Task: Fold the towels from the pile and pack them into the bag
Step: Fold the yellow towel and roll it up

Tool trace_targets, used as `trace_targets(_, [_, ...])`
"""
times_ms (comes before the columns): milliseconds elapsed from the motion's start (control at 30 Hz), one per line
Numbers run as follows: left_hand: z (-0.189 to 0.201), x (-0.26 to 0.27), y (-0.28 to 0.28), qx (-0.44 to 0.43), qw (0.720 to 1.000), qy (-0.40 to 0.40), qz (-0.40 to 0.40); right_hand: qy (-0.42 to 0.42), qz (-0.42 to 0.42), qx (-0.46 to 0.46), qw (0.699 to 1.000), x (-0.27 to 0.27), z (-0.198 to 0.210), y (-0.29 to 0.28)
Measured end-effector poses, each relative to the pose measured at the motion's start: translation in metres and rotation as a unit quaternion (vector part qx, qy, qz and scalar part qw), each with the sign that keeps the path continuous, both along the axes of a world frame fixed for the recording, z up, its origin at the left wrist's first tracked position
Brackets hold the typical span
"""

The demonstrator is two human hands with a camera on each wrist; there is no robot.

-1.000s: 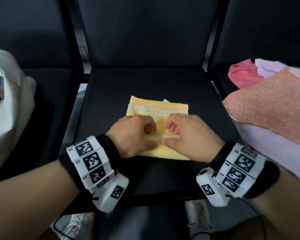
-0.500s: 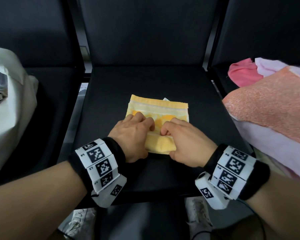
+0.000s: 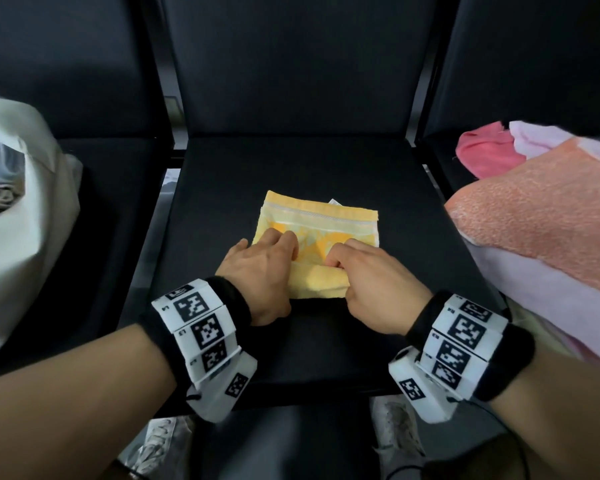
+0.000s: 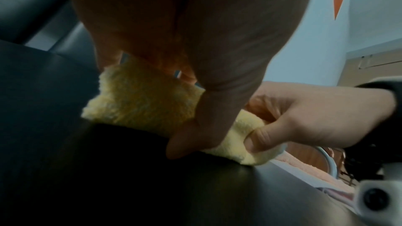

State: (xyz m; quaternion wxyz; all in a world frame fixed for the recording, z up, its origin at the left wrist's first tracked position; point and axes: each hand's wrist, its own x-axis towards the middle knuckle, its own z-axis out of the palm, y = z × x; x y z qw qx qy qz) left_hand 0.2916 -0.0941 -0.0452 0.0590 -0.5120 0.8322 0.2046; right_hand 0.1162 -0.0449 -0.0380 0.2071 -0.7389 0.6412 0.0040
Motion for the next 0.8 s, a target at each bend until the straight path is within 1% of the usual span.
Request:
trace_targets(100, [0.001, 0.001, -0.001, -0.001, 1.000, 0.005, 0.001, -0.003, -0.005, -0.004, 1.000, 0.000, 0.003, -0.002])
trace_targets(200, [0.002, 0.003, -0.006, -0.031, 0.999, 0.020, -0.004, -0.015, -0.020, -0.003, 1.000, 0.000, 0.005, -0.003])
trace_targets(333, [0.002, 0.002, -0.009, -0.045, 0.998, 0.043, 0.016, -0.014, -0.029, -0.012, 0.999, -0.001, 0.003, -0.004])
trace_targets(433, [0.003, 0.005, -0.014, -0.024, 0.996, 0.063, 0.050, -0.003, -0.020, -0.025, 0.999, -0.002, 0.000, -0.003])
trace_targets(533, [0.006, 0.008, -0.020, 0.009, 0.991, 0.103, 0.081, 0.012, -0.017, -0.038, 0.999, -0.005, -0.001, -0.004])
trace_targets(700, [0.012, 0.013, -0.025, 0.036, 0.982, 0.162, 0.095, -0.007, -0.070, -0.079, 0.994, -0.015, 0.000, -0.010])
trace_targets(800, [0.012, 0.015, -0.027, 0.036, 0.979, 0.174, 0.101, -0.028, -0.101, -0.087, 0.991, -0.022, 0.002, -0.013])
